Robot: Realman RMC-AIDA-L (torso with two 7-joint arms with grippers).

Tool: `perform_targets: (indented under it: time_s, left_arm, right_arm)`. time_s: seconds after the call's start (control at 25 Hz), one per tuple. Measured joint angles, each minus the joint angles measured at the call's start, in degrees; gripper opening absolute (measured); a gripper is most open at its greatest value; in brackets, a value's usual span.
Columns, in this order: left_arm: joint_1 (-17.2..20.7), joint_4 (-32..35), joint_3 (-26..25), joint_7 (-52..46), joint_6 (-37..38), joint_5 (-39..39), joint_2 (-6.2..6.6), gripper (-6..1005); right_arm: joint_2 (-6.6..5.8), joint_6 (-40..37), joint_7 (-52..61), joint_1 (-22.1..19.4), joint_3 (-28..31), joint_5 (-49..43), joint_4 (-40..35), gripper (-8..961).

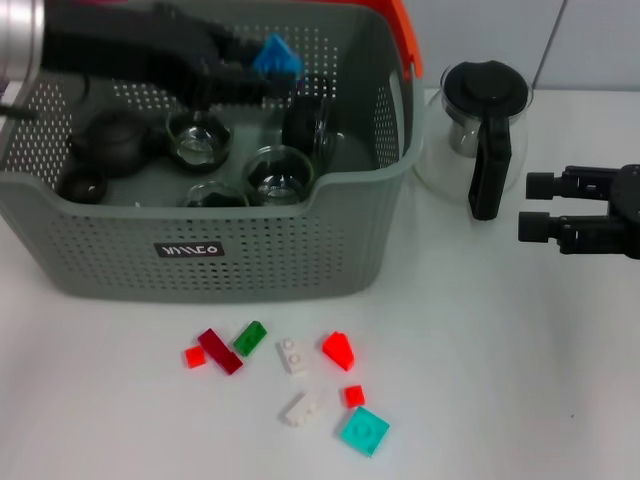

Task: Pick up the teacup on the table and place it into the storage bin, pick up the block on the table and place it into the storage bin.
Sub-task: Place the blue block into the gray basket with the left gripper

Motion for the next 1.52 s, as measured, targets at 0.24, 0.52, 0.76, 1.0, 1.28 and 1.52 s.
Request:
perform_targets:
  time_s: [0.24,0.52,0.76,1.0,1.28,1.52]
  left_arm:
    - [-6.9,-8.5,0.5,-2.4,-6.6,8.0,3.65,401]
    - [-11.1,-18.6,3.9,-2.5,-18.8,20.2,4.22,401]
    - [-11.9,-23.2,11.0,-2.9,-25.2,26.1,2.71,400]
    - [-12.6,-25.1,14.8,-3.8,-30.0,33.7,-0.12,400]
    - [-13.4,-25.2,15.2,-4.6,-32.7,39.6,-1.98,400]
    - [-13.5,-25.3,15.1,-5.4,-33.6,40.6,-1.43,401]
  right_arm:
    - [0.0,-0.1,0.0,0.1,0.0,0.0,0.0,822]
    - [-0.04,-0.2,0.0,0.2,0.0,0.0,0.2,822]
    - [-0.07,-0.5,0.6,0.2,0.0,0.0,0.1,822]
    - [-0.09,-0.6,0.7,0.2,0.0,0.0,0.0,821]
    - [-0.09,-0.7,0.8,0.2,0.0,0.0,0.0,821]
    - [-0.09,-0.7,0.8,0.2,0.0,0.0,0.0,821]
